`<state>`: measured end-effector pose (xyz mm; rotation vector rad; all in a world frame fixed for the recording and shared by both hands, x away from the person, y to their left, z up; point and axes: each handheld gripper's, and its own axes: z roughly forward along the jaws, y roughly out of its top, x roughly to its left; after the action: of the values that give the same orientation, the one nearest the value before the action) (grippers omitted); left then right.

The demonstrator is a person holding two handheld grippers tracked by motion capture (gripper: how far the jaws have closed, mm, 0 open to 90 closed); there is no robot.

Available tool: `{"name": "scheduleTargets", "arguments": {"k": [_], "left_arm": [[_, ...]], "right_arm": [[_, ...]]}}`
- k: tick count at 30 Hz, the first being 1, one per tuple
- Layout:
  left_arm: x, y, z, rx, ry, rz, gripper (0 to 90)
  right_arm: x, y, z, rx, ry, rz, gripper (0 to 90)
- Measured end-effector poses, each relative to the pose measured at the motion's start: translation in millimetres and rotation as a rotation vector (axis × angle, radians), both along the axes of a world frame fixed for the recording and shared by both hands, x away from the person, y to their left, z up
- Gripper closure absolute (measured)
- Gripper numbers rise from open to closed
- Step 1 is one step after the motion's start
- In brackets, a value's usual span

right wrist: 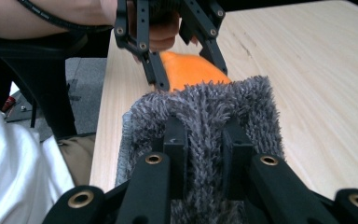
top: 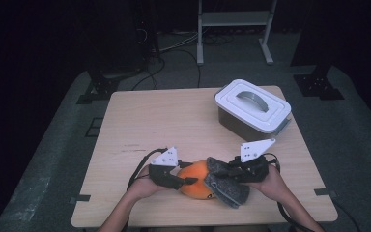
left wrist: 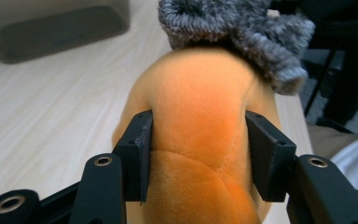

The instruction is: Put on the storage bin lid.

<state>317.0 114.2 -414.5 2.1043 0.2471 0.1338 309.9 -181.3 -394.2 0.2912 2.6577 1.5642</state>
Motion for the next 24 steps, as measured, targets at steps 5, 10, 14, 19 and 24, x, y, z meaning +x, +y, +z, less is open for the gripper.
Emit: {"name": "scheduleTargets", "arguments": {"k": [5,10,14,19,24], "left_arm": [[-1.3,-0.4,2.2,-0.028,-0.098,0.036,50.3],[-1.6,-0.8,2.6,-0.027,-0.117,0.025,49.3],[-1.2,0.1,1.1,-0.032,-0.103,-0.004,46.4],[0.3,6.4,3.0,-0.023,-0.03,0.009,34.6],[5.4,13.3,4.7,-0.027,0.063,0.033,17.2]], "right_arm": [[4.8,-5.3,-8.3,-0.029,0.015,-0.029,74.9],[2.5,-19.2,-20.2,-0.067,0.058,-0.051,74.7],[4.0,-18.5,-12.8,-0.036,0.039,-0.053,74.4],[12.8,-3.4,-10.1,-0.006,0.036,-0.041,73.2],[3.6,9.7,-21.3,0.019,0.038,-0.002,74.0]]}}
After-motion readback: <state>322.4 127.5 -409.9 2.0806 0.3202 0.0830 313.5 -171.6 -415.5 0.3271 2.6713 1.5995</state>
